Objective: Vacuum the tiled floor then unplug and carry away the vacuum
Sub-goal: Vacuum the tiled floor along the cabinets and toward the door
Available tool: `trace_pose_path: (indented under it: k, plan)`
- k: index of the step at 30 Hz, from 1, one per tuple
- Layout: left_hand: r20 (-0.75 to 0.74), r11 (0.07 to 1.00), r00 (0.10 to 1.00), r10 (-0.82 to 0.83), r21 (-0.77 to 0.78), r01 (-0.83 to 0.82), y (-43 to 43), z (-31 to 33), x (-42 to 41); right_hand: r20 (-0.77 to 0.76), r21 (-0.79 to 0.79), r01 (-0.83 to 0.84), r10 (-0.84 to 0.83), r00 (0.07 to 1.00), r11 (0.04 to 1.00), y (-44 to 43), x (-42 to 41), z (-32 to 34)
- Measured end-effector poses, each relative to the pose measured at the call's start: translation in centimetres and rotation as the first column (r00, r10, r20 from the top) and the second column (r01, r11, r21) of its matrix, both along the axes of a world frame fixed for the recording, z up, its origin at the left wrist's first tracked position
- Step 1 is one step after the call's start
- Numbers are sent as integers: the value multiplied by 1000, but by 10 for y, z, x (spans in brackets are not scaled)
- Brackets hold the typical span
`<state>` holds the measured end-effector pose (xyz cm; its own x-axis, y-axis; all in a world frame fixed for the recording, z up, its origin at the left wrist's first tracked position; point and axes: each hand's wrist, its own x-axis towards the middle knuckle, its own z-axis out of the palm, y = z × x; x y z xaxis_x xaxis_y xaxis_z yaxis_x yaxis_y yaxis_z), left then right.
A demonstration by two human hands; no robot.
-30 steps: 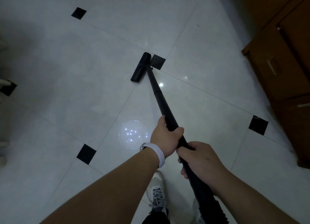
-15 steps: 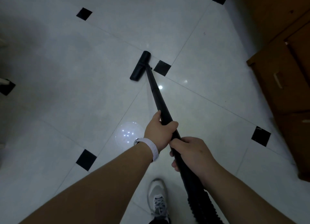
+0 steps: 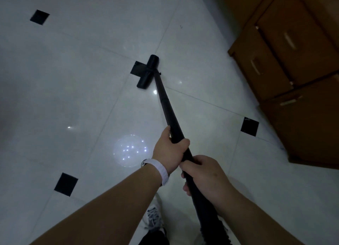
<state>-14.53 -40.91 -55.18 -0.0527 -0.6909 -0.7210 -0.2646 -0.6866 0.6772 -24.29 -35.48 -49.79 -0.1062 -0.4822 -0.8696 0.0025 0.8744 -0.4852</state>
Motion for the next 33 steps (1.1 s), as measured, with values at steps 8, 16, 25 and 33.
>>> trace_pose_path:
  k: [8, 16, 25, 33]
  plan:
    - [-49, 993, 992, -115, 29, 116, 50, 13, -100, -115, 15, 2, 0, 993, 1000, 57, -92, 13]
    - [-58, 970, 971, -231, 67, 234, 99, 26, -185, -161, 12, 47, -45, 986, 999, 116, -172, 24]
    - [-45, 934, 940, -338, 104, 341, 149, 38, -255, -155, 102, 52, -36, 987, 993, 169, -239, 32]
    - [-43, 933, 936, -348, 85, 351, 144, 43, -293, -173, 14, 91, -87, 981, 996, 169, -274, 33]
